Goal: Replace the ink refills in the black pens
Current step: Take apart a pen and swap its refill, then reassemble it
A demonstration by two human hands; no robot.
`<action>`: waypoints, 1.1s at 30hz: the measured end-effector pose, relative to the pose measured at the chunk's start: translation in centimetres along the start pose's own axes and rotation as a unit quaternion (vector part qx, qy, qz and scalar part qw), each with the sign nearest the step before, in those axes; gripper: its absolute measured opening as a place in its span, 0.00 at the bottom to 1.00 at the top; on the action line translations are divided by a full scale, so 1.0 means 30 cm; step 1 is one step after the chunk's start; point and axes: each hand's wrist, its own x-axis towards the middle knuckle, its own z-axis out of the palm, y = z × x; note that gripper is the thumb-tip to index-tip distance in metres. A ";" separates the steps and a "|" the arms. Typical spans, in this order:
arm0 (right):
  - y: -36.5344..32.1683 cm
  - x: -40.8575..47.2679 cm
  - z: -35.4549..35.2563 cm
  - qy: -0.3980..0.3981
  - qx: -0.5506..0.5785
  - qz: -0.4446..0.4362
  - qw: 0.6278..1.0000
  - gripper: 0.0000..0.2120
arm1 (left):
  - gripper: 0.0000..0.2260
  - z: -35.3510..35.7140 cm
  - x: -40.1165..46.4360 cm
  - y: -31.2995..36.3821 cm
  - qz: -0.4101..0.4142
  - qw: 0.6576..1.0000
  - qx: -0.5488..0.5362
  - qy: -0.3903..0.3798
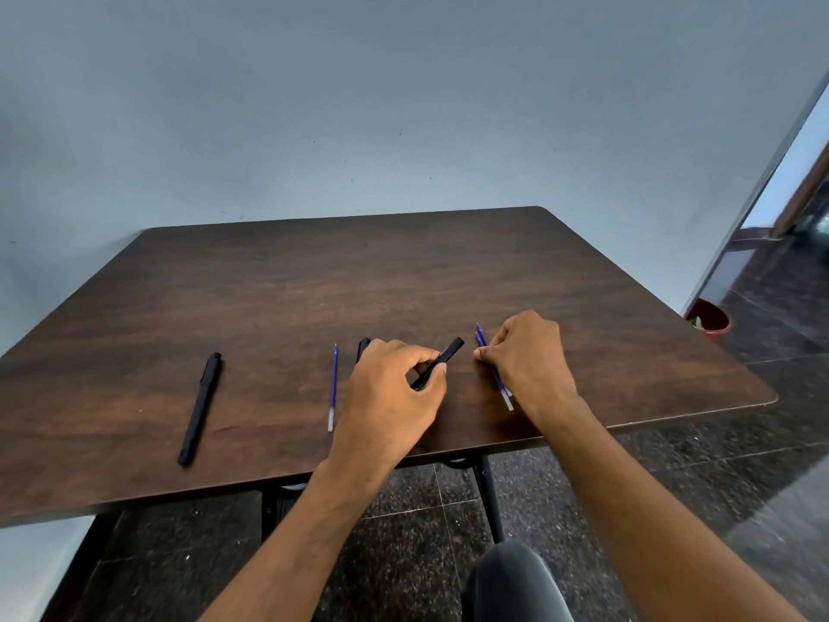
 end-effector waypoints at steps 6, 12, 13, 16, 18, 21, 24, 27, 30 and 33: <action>0.000 0.004 0.002 -0.007 -0.002 0.011 1.000 0.12 | 0.06 -0.001 0.000 -0.001 0.000 1.000 0.002 -0.002; 0.009 0.005 0.003 0.000 0.026 0.014 1.000 0.11 | 0.05 -0.005 0.000 -0.004 0.000 1.000 -0.001 -0.001; 0.010 0.003 0.002 0.000 0.032 0.015 0.999 0.10 | 0.05 -0.006 0.001 -0.006 -0.001 1.000 -0.002 -0.001; 0.009 -0.004 -0.001 -0.002 0.045 0.016 0.999 0.10 | 0.05 -0.006 0.000 -0.011 -0.002 1.000 -0.003 0.000; 0.008 -0.009 -0.006 -0.002 0.048 0.015 0.999 0.10 | 0.05 -0.005 0.000 -0.014 -0.002 1.000 -0.005 0.002; 0.004 -0.018 -0.015 0.004 0.057 0.002 0.998 0.10 | 0.04 -0.005 -0.002 -0.016 0.001 1.000 -0.006 0.004; -0.019 -0.034 -0.019 0.003 0.065 -0.009 0.998 0.08 | 0.04 -0.015 -0.006 -0.017 0.004 1.000 -0.010 0.010; -0.054 -0.049 -0.013 0.009 0.088 -0.029 0.996 0.08 | 0.05 -0.051 -0.009 -0.029 0.021 1.000 -0.003 0.023; -0.100 -0.066 0.003 0.002 0.108 -0.056 0.993 0.12 | 0.05 -0.121 -0.004 -0.061 0.026 0.998 0.011 0.056; -0.151 -0.084 0.033 -0.033 0.119 -0.068 0.990 0.11 | 0.05 -0.201 -0.002 -0.106 0.006 0.997 0.035 0.074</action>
